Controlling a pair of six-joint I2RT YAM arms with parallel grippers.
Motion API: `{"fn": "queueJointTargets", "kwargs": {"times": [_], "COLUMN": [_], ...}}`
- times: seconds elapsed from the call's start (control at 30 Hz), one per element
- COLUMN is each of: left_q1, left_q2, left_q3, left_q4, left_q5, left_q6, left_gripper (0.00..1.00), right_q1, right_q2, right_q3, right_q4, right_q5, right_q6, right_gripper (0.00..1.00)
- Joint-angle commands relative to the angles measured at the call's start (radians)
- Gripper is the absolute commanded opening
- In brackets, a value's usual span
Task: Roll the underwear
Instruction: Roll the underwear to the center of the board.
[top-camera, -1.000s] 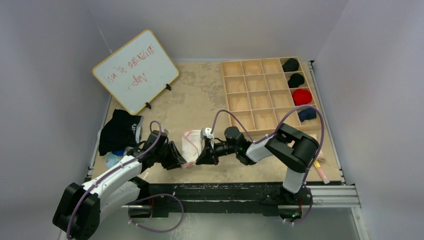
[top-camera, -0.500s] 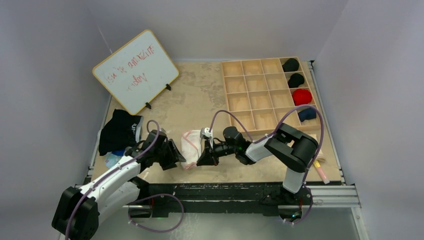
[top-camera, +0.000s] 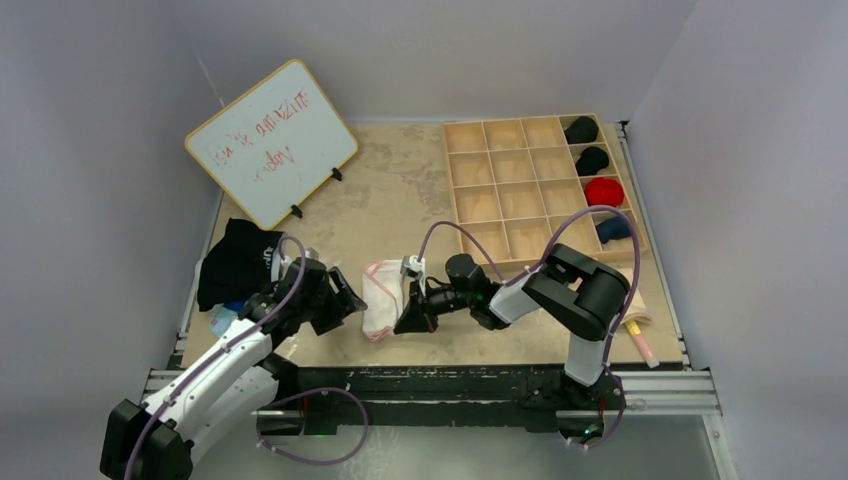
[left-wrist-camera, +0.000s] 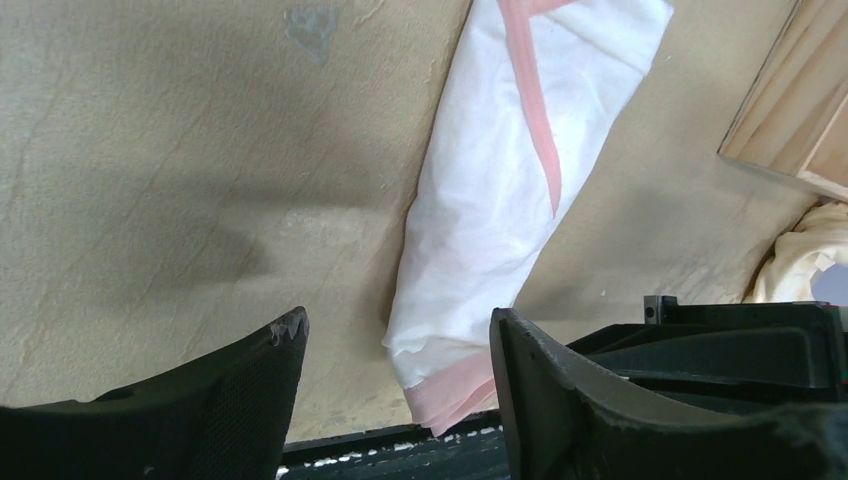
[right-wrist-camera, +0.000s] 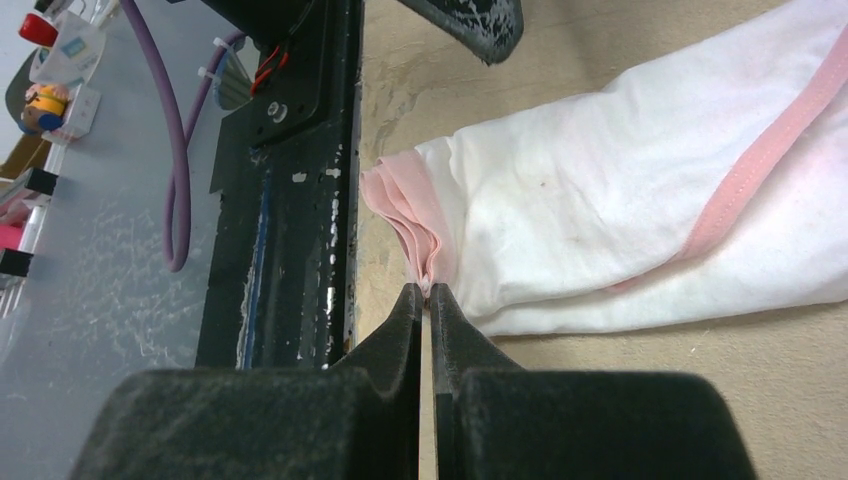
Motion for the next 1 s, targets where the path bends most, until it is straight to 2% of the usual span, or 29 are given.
{"fn": "queueJointTargets", "kwargs": {"times": [0.0, 0.43, 0.67, 0.97], "left_q1": [0.006, 0.006, 0.005, 0.005], "left_q2": [-0.032, -0.063, -0.08, -0.136], "left_q3": [0.049, 0.051, 0.029, -0.033], "left_q4": [-0.038, -0.052, -0.013, 0.088], "left_q5": [-0.061, -0.098, -0.071, 0.065], "left_q6": [-0.018, -0.017, -0.004, 0.062], "left_gripper": [0.66, 0.67, 0.67, 0.67], "right_q1": [-0.009, -0.038, -0.061, -0.101], "right_q2": [-0.011, 0.027, 0.079, 0.118], "right_q3": [0.033, 0.088, 0.185, 0.296], "right_q4": [-0.017, -0.168, -0.389, -0.646], "right_q5": [-0.001, 0.034, 0.038, 0.056], "right_q6": [0.024, 0.185, 0.262, 0.315], "right_gripper": [0.0, 0.0, 0.0, 0.0]}}
